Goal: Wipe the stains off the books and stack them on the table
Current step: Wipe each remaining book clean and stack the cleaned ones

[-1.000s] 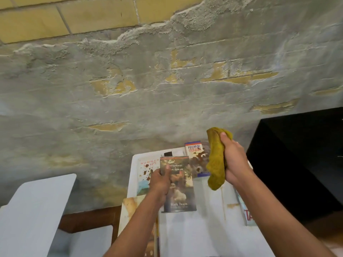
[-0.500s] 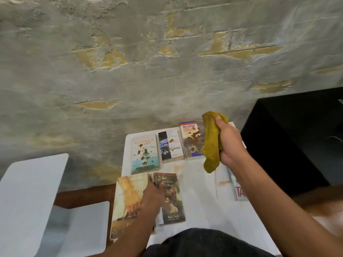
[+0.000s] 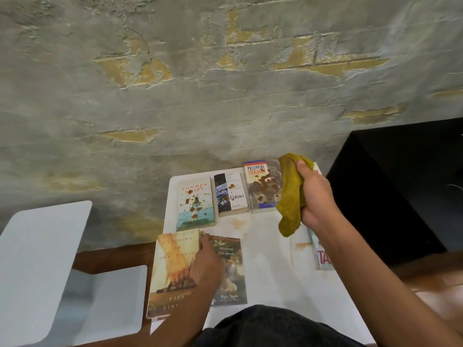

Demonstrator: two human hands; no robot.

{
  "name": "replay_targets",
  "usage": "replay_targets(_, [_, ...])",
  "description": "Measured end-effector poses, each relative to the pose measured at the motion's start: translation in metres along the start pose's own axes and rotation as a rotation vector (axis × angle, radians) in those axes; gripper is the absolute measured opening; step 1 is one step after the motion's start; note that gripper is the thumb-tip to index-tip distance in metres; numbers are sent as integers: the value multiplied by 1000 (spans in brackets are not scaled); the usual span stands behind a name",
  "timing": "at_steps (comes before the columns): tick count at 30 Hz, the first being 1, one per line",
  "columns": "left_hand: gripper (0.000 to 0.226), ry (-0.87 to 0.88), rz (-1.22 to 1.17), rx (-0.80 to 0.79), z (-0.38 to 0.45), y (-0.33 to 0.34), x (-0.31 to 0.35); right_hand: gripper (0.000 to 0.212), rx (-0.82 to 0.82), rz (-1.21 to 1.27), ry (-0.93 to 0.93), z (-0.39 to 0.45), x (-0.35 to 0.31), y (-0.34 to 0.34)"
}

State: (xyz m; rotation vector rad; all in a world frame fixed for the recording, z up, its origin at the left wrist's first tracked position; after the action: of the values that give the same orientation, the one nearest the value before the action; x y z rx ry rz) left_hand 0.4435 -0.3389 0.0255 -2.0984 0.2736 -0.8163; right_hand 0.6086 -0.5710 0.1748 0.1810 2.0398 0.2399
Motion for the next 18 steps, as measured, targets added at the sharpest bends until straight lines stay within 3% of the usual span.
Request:
replay_targets(7, [44,-1,30,-43,-5,12,-5,19,29,-4,-2,-1,7,-11])
replay_targets(14, [76,-93,90,-129,-9,39,-11,17,28,-28,19,0,16,-21])
replay_targets(18, [80,-114,89,-125,-11,47,-20,20,19,-63,58,0,29,-25])
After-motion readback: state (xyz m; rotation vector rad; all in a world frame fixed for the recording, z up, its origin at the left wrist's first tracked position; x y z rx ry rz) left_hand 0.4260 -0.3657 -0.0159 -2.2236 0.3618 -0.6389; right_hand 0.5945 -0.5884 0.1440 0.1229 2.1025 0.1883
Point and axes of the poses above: each hand's wrist, its own z-axis towards the middle knuckle, its own y-axis out of the palm, x = y × z, the point moved 10 cm from there along z, towards the middle knuckle, and after that the axes turned 10 degrees about -z, right-handed, at the moved point
